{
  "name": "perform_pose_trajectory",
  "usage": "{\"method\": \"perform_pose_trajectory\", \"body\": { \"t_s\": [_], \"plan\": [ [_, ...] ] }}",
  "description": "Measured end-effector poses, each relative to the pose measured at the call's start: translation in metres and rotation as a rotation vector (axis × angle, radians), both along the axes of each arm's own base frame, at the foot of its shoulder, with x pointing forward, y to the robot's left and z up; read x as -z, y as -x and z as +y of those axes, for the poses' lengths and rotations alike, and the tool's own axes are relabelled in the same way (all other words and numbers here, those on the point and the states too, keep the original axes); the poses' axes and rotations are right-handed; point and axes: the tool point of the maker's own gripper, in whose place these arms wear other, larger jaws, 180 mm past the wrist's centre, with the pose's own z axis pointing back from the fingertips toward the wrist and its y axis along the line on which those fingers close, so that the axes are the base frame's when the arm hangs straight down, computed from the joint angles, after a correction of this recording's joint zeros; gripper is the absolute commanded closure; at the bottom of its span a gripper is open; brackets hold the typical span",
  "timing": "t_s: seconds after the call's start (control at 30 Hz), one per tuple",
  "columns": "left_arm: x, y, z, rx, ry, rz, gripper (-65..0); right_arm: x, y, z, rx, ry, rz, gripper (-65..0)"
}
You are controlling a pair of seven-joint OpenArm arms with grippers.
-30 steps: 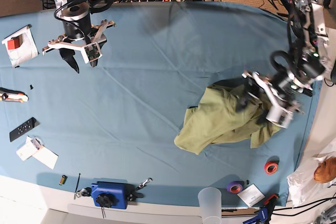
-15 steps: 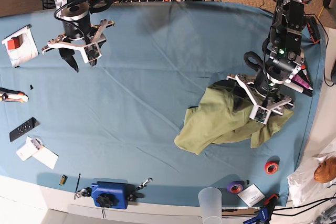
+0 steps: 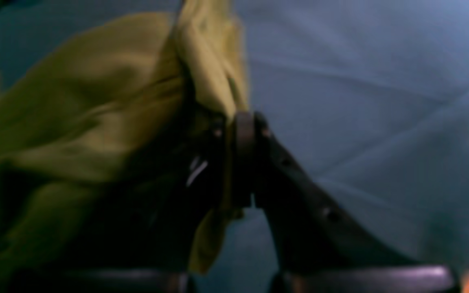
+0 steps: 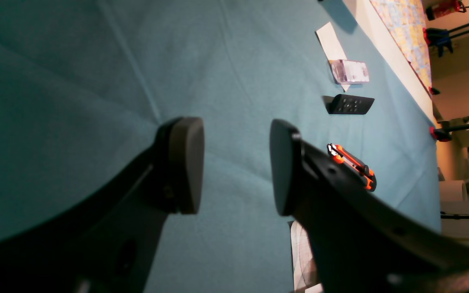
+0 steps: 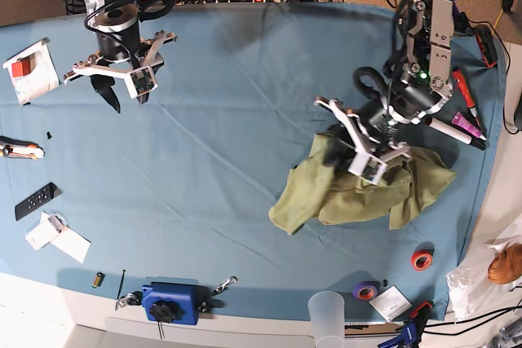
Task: Layout the t-shirt on the table in an organized manner, then fold the t-shirt properly
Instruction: 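Release and regrasp the shirt fabric with the left gripper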
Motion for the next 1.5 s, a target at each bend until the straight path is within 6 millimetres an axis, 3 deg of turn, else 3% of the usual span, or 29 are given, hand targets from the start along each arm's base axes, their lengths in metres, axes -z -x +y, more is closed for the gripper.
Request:
{"method": "perform_pose_trajectory", "body": {
  "t_s": [0.17, 0.37, 0.5, 0.63, 0.7, 0.8, 0.93, 1.03, 1.1, 1.3, 1.5],
  "plan": [
    [-0.019, 0.035, -0.062, 0.221, 0.22, 0.001, 0.0, 0.0, 0.0, 0.0, 0.001, -0.001, 0.0, -26.5],
    [0.003, 0.091, -0.121, 0.422, 0.192, 0.087, 0.0, -0.003, -0.001, -0.003, 0.004, 0.025, -0.012, -26.5],
    [0.003, 0.108, -0.145, 0.502, 0.153, 0.043, -0.2, -0.003, -0.001, -0.003, 0.005, 0.03, -0.015, -26.5],
    [-0.004, 0.104, -0.15, 0.493, 0.158, -0.016, -27.5, -0.003, -0.001, -0.003, 0.005, 0.031, -0.015, -26.5],
    [-0.006, 0.098, -0.15, 0.464, 0.152, -0.031, -33.2, -0.003, -0.001, -0.003, 0.005, 0.03, -0.015, -26.5],
    [-0.02, 0.085, -0.145, 0.412, 0.182, -0.071, -33.5, -0.003, -0.001, -0.004, 0.006, 0.031, -0.015, -26.5],
    [-0.038, 0.066, -0.124, 0.335, 0.156, -0.151, -33.5, -0.003, -0.001, -0.003, 0.005, 0.03, -0.015, -26.5],
    [-0.027, 0.036, -0.091, 0.191, -0.003, -0.178, -33.5, -0.003, -0.001, -0.004, 0.005, 0.032, -0.015, -26.5],
    [-0.018, 0.027, -0.072, 0.13, -0.083, -0.176, -33.5, -0.003, -0.001, -0.003, 0.005, 0.031, -0.015, -26.5],
    [-0.003, 0.031, -0.056, 0.163, -0.187, -0.175, -33.5, -0.003, -0.001, -0.004, 0.005, 0.033, -0.016, -26.5],
    [0.012, 0.009, -0.027, 0.05, -0.297, -0.168, -33.5, -0.003, -0.001, -0.004, 0.008, 0.035, -0.014, -26.5]
  ]
}}
